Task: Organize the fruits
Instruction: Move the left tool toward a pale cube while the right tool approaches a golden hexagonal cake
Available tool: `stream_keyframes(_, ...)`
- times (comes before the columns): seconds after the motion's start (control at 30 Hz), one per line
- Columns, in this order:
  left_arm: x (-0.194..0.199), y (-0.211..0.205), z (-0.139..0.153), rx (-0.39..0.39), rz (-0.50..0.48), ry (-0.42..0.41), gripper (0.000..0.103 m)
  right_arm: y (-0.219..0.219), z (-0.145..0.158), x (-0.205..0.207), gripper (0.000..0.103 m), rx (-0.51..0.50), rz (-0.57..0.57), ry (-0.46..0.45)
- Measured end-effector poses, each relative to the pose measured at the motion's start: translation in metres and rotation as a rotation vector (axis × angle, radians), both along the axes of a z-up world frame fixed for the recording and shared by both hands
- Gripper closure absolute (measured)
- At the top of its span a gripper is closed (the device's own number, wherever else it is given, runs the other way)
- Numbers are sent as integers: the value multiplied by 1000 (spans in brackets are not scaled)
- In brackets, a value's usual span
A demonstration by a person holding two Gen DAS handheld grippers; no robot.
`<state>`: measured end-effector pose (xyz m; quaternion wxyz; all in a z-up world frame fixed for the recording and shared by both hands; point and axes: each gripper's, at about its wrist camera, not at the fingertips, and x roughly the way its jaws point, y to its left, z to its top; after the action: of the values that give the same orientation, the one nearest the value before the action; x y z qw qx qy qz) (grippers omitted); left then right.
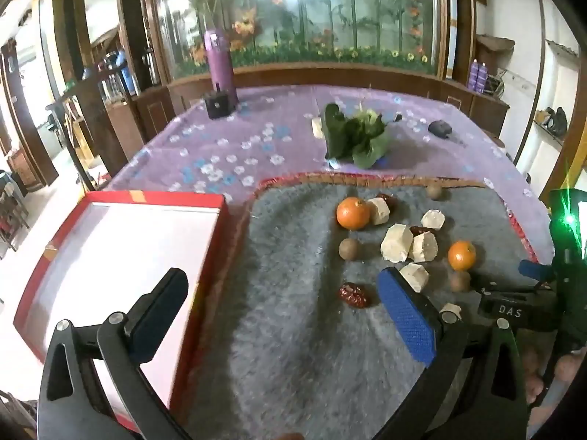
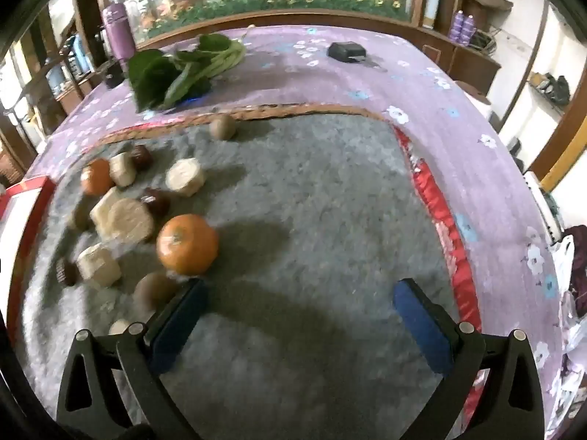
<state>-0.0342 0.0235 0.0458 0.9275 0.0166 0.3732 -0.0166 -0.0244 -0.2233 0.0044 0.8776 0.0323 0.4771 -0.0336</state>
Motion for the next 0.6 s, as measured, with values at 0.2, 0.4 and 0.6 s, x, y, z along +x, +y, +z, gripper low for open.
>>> stream_keyframes(0.2,-30,10,9,9,3,-32,0,21,36,-37,1,-42,62,-139)
stream_keyframes(0.4,-56,21,-6,-40,12,48,4,50,47,-68,1,-74,207,-180)
stream_keyframes(0.6,-78,37,-10,-53,27,83,4,74,33,-70,22,-69,293,-156)
